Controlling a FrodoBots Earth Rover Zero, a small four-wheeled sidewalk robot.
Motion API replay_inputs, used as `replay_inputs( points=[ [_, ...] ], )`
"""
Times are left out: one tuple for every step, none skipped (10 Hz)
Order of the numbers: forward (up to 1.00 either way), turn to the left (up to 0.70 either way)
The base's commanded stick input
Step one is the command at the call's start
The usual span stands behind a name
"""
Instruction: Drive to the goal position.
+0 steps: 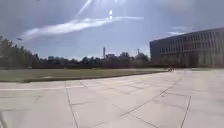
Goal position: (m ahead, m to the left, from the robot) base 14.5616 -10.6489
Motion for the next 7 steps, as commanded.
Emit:
replay_inputs(
  points=[
    [0.7, -0.01],
    [0.7, -0.01],
    [0.7, -0.01],
    [0.7, -0.01],
    [0.7, -0.01],
    [0.7, -0.01],
    [0.7, -0.01]
  ],
)
